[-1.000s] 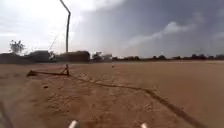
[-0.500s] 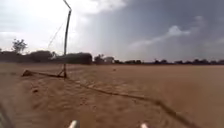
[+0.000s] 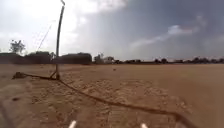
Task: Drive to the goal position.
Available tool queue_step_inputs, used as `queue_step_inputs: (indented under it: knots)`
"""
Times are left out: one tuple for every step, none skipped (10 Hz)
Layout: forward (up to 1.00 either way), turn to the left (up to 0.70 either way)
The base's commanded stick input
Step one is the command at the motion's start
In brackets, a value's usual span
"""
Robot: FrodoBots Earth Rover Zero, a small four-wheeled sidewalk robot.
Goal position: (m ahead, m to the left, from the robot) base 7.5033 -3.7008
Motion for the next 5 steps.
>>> queue_step_inputs:
  knots:
    - [1.0, 0.0]
    - [1.0, 0.0]
    - [1.0, 0.0]
    - [1.0, 0.0]
    - [1.0, 0.0]
